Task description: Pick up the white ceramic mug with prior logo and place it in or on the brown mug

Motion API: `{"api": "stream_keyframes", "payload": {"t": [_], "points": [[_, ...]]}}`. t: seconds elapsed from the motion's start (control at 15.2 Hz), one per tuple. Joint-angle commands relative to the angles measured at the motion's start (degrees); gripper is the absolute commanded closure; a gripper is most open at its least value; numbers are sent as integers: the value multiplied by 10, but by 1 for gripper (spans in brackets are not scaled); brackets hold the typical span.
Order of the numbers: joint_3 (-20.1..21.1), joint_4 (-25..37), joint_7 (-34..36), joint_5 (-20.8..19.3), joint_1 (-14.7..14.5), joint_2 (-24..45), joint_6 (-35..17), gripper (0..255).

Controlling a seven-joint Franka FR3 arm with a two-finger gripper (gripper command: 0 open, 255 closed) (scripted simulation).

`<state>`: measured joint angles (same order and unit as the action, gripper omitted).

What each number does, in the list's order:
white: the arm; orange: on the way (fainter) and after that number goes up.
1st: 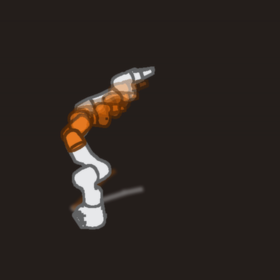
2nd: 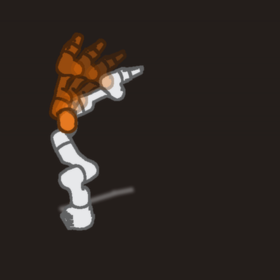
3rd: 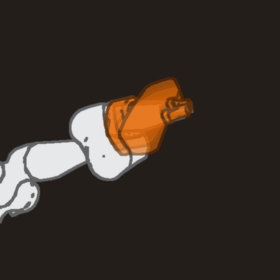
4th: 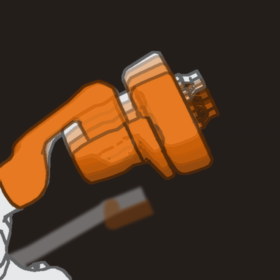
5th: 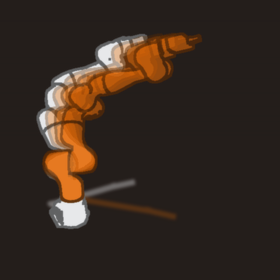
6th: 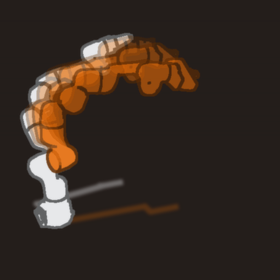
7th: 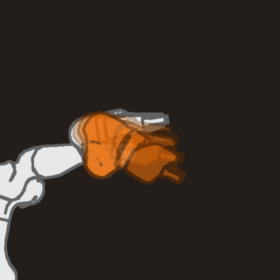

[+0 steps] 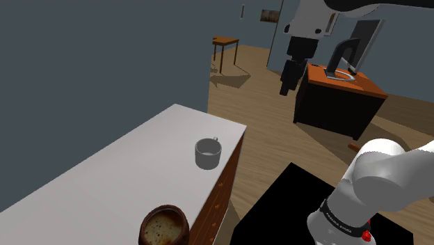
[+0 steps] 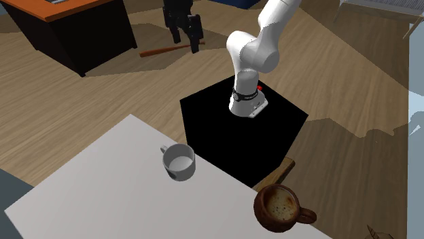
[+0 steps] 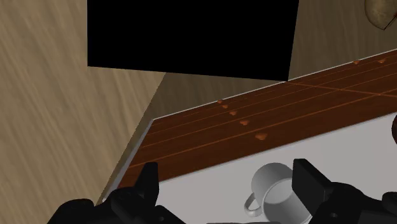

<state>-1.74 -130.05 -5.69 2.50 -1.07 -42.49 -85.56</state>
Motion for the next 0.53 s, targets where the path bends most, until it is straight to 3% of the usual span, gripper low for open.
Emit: {"api": "stream_keyframes", "payload": {"t": [0.0, 0.46], "points": [[0, 0, 0, 0, 0, 0, 0, 0], [64, -45, 55, 25, -22, 61, -112, 0]]}}
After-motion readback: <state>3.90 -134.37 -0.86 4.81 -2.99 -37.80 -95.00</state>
